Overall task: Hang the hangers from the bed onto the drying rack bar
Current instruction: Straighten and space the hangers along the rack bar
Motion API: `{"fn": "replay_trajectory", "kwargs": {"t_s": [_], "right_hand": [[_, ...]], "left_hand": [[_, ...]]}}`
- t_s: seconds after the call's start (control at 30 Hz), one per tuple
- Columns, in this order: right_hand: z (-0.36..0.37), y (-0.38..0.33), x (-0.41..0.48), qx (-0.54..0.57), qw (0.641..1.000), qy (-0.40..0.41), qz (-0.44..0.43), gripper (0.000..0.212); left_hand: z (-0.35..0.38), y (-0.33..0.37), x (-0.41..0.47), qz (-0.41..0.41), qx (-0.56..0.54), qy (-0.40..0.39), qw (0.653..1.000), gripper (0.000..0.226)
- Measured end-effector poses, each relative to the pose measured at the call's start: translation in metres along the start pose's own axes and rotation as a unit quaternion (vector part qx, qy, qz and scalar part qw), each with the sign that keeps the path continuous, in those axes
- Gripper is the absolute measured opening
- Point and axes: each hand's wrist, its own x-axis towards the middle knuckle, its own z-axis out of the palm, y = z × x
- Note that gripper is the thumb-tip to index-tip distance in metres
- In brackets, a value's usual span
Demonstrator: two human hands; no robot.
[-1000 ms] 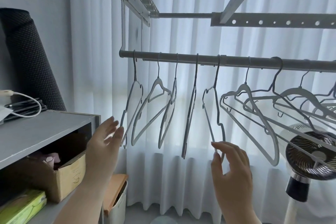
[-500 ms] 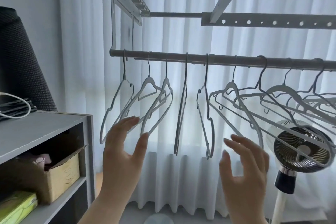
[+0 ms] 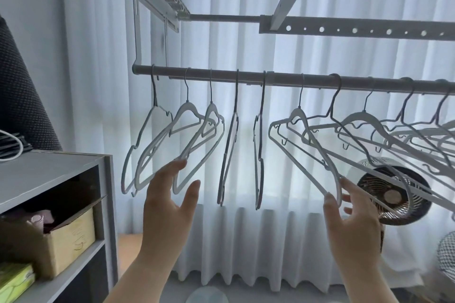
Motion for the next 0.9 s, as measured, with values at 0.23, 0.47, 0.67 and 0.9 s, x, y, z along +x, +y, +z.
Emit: {"fn": "replay_trajectory", "kwargs": {"t_s": [0.23, 0.47, 0.67, 0.9], "right_hand": [[0.002, -0.001, -0.001, 0.03, 0.999, -0.023, 0.03, 0.056], [0.01, -0.009, -0.008, 0.04, 0.999, -0.023, 0.021, 0.051], [0.019, -0.014, -0.013, 0.043, 0.998, -0.033, 0.025, 0.051], [0.024, -0.013, -0.015, 0.051, 0.998, -0.044, 0.009, 0.044]], "left_hand": [[0.002, -0.008, 0.001, 0.033, 0.022, 0.006, 0.999, 0.034], [0.004, -0.009, 0.0, 0.048, 0.018, 0.016, 0.999, 0.037], [0.0, -0.008, -0.001, 0.033, 0.011, 0.013, 0.999, 0.038], [0.0, -0.009, -0.003, 0.038, 0.004, 0.01, 0.999, 0.031]]}}
